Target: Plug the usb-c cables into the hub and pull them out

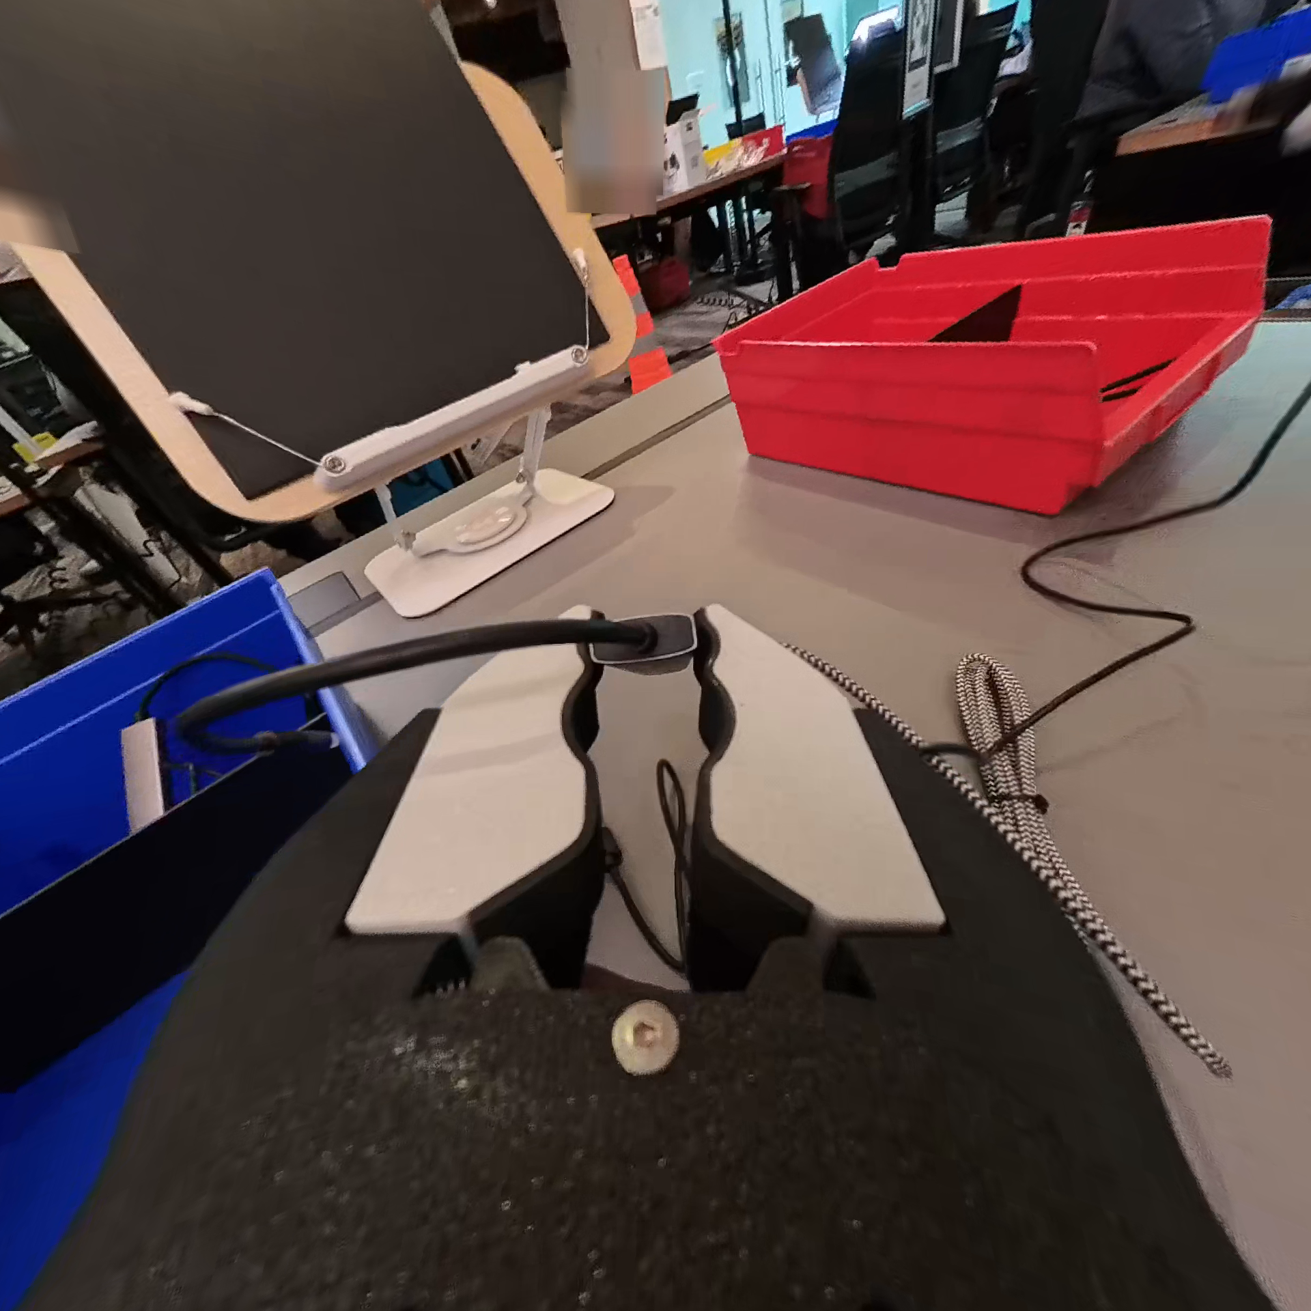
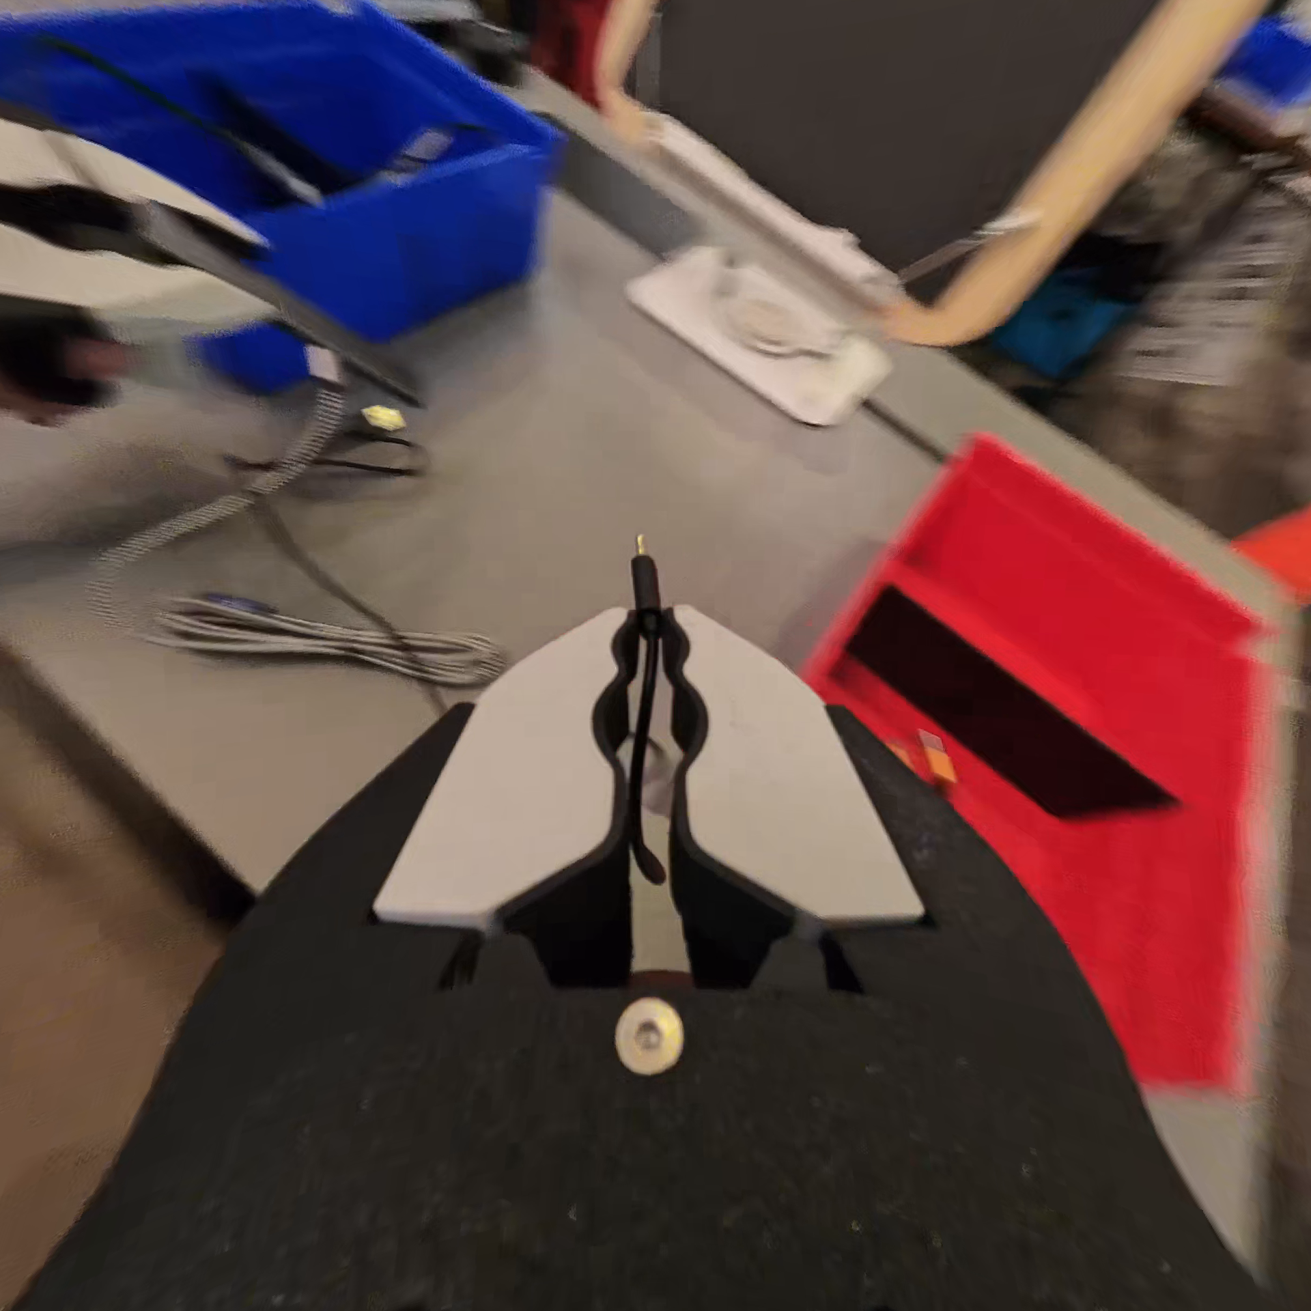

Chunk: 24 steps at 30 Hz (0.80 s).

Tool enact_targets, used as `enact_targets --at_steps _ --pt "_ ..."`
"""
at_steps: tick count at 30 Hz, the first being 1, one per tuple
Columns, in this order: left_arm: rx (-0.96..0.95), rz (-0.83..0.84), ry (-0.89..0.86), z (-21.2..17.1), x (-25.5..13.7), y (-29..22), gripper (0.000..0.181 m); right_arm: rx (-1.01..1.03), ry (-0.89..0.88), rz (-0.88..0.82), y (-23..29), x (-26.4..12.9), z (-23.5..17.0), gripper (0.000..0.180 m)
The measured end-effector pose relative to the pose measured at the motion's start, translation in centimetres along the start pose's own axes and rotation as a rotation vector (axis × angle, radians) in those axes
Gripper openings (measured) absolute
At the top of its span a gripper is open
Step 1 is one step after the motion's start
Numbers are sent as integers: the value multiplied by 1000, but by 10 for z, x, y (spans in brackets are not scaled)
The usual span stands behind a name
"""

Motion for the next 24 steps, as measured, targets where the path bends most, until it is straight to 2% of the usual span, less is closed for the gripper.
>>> enact_targets --at_steps 2,4,6,8,10,14,15,16,17,20,24 --pt "-5 -2 -1 0 0 0 23 34 18 173 34 29 -2 6" --pt "-12 -6 10 -3 1 0 24 44 115 339 67 59 -16 6" --pt "-8 -14 29 -7 2 -1 23 -7 183 431 93 85 -32 8" --pt "-8 -20 41 -9 3 -2 23 -39 227 525 119 103 -45 17" --pt "-11 -32 43 -10 4 -4 23 -49 254 523 130 121 -51 29" --pt "-8 -46 43 -11 4 -6 23 -193 301 563 145 136 -60 33" --pt "-5 -45 44 -11 4 -6 23 -234 322 572 147 138 -63 32" --pt "-2 -46 47 -12 4 -6 23 -272 336 580 149 138 -66 13" --pt "3 -43 56 -14 4 -5 23 -305 328 559 148 139 -66 4" --pt "13 -4 88 -19 3 3 23 -341 264 485 132 128 -49 1" --pt "10 112 128 -24 -1 22 23 -436 245 480 104 66 -9 2"
Point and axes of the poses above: each gripper's, where its closed fingertips meet, x out along the fingers, z out of its top, y = z × x across the jaws, the point moved 3 cm from there along -x, back along the fingers, and after that the axes turned 8 degrees about x, right-handed, at the moved point
